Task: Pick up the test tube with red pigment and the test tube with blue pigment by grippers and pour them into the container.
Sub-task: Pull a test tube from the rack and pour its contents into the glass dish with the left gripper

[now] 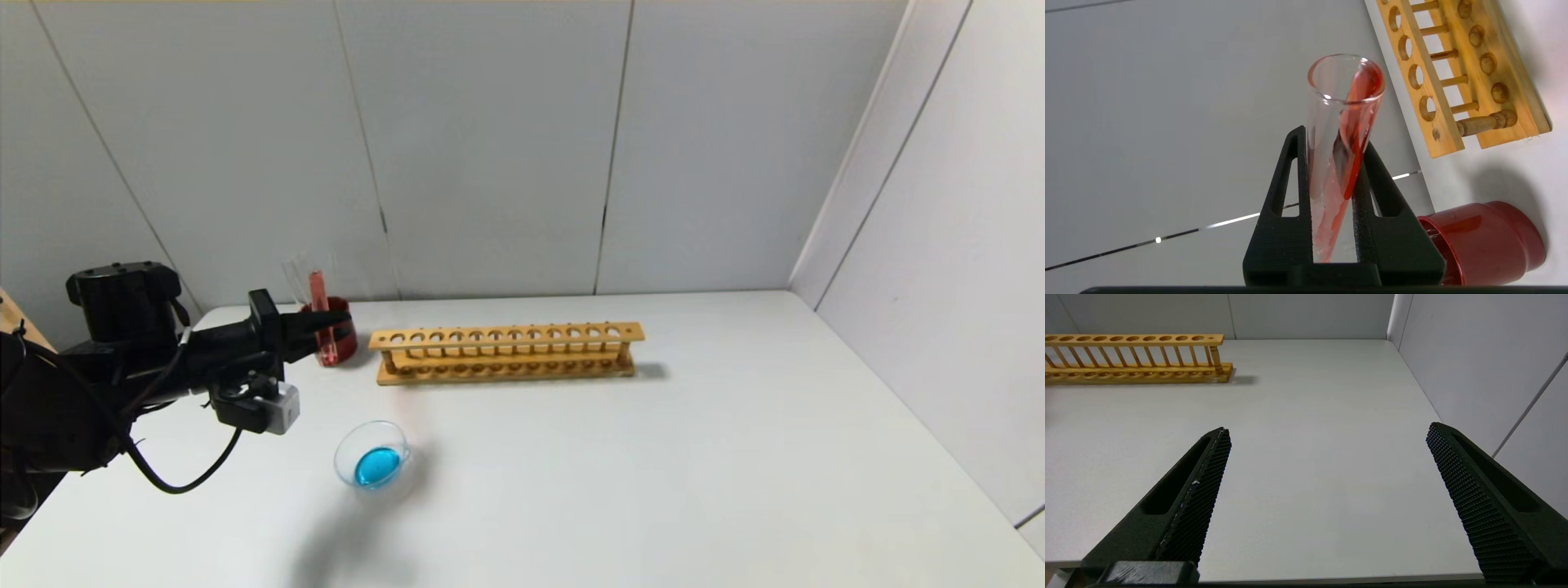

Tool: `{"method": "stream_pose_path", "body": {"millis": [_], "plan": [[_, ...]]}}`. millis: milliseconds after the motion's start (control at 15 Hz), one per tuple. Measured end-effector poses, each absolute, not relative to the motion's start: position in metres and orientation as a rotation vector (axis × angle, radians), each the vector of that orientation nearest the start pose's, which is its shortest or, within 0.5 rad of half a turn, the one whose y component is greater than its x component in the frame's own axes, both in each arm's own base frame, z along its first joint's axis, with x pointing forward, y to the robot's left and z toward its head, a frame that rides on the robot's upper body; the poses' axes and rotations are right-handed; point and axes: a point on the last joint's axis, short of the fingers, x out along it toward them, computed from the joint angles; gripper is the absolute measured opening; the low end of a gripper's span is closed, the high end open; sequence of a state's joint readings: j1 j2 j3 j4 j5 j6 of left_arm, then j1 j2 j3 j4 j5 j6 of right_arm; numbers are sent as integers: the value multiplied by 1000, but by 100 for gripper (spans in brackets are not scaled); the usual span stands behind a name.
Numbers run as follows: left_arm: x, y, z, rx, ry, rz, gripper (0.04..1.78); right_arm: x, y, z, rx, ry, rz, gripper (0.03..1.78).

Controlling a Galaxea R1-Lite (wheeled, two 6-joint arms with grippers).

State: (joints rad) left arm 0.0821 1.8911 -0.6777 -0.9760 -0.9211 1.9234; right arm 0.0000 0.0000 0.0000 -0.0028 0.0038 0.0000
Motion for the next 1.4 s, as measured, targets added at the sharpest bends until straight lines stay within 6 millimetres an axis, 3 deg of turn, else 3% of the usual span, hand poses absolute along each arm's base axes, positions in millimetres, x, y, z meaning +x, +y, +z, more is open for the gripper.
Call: {"method": "stream_pose_path", "body": {"millis": [1400], "plan": [[322, 4, 116, 1673, -609, -767, 32, -23, 0, 76, 0, -3, 4, 175]]}}
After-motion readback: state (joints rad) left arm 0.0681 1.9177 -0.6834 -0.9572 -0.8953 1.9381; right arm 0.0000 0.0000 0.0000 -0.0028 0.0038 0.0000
